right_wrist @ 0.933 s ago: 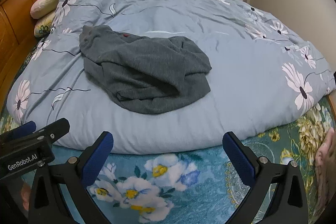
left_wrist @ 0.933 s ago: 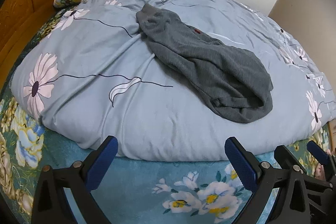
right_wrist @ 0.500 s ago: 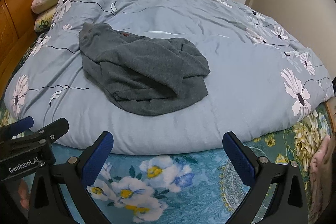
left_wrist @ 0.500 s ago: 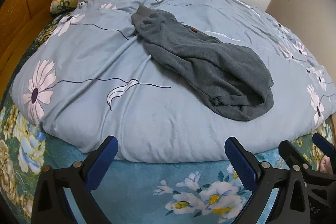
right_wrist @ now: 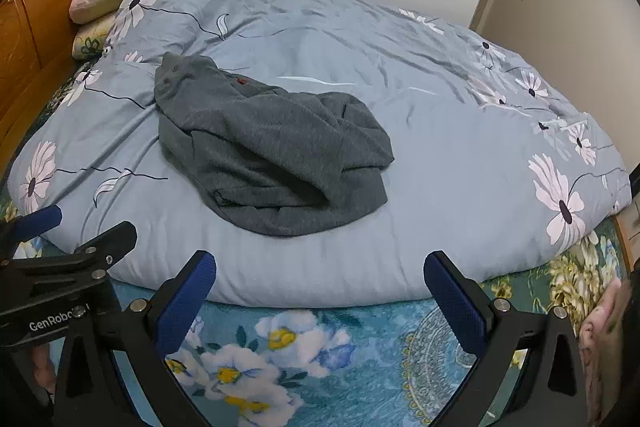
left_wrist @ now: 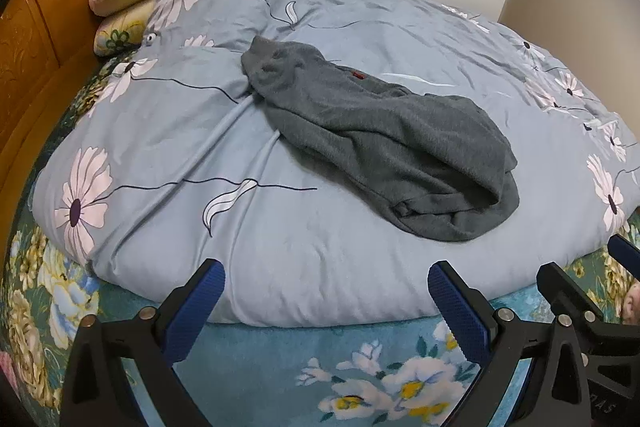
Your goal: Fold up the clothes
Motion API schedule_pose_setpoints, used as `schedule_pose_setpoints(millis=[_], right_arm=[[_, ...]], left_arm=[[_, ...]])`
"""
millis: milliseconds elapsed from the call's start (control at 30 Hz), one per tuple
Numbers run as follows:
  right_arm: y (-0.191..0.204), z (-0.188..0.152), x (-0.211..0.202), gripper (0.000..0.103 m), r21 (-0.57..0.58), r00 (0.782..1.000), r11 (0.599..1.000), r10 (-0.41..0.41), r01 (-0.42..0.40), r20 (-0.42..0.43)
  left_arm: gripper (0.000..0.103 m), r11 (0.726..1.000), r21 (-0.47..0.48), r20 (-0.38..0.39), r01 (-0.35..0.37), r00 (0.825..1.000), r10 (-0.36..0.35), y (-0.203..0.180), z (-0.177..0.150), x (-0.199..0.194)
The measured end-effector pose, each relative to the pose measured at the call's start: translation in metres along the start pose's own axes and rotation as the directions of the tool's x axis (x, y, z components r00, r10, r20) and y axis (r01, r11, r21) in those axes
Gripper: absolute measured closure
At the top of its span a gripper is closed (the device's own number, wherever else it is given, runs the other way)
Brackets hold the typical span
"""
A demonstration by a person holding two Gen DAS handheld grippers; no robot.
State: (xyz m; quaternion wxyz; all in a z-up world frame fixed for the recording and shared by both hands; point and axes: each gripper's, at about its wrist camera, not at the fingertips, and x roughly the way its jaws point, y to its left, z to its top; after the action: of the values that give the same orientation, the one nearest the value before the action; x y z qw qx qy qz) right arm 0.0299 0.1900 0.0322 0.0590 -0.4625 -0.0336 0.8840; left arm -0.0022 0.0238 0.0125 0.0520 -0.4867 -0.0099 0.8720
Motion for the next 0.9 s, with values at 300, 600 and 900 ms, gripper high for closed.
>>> schedule_pose_setpoints(millis=[300, 600, 900], right_arm=[[-0.001, 0.009, -0.005, 0.0, -0.027, 1.0, 1.0, 0.005, -0.004, 0.028], [-0.005, 0.011, -0.008, 0.0, -0.023, 0.999, 1.0, 0.003, -0.002, 0.038], [-0.007, 0.012, -0.008, 0.0, -0.031, 0.999, 1.0, 0.002, 0.0, 0.042]], left_arm=[[0.0, 1.0, -0.02, 0.026, -0.001, 1.0, 0.001, -0.001, 0.01, -0.002], [0.0, 1.0, 0.013, 0.046, -0.011, 0.999, 0.011, -0.011, 0.011, -0.005], [0.0, 1.0, 0.024, 0.045, -0.002, 0.999, 0.0, -0.015, 0.009, -0.001]])
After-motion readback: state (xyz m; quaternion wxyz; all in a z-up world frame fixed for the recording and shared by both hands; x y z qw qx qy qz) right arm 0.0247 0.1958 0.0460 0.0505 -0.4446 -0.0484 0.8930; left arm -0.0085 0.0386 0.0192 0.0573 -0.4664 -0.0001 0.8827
